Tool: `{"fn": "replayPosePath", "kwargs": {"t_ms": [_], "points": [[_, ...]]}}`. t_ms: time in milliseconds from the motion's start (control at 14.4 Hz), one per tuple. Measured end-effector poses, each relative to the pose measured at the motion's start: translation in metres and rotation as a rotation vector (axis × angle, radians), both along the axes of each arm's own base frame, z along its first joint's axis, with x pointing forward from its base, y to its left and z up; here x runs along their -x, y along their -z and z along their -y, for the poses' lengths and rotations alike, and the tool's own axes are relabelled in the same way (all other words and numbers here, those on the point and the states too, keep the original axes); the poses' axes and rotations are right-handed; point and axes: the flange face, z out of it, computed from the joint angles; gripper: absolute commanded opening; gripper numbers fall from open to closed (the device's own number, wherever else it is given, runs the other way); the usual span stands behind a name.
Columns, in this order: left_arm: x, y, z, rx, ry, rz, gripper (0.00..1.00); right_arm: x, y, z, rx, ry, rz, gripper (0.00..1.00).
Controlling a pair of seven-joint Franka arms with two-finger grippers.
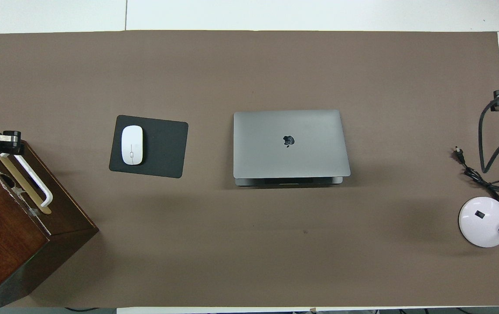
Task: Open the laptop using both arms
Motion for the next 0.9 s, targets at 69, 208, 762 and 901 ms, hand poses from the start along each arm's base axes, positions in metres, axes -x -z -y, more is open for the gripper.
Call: {"fn": "replayPosePath", "kwargs": {"t_ms": [69, 208, 762, 901], "points": [[0.002, 0.008, 0.002, 0.004, 0.003, 0.021, 0.0, 0.0, 0.0, 0.0, 0.0, 0.0, 0.0, 0.0], [0.008, 0.025, 0.007, 0.018, 0.011, 0.065, 0.0, 0.0, 0.001, 0.0, 0.0, -0.001, -0.001, 0.0], [0.05, 0.08, 0.066, 0.059, 0.124, 0.248, 0.0, -0.01, 0.016, -0.003, -0.003, 0.019, 0.001, 0.0], [0.066, 0.092, 0.086, 0.07, 0.168, 0.273, 0.0, -0.012, 0.019, -0.003, -0.004, 0.021, 0.004, 0.0]]}}
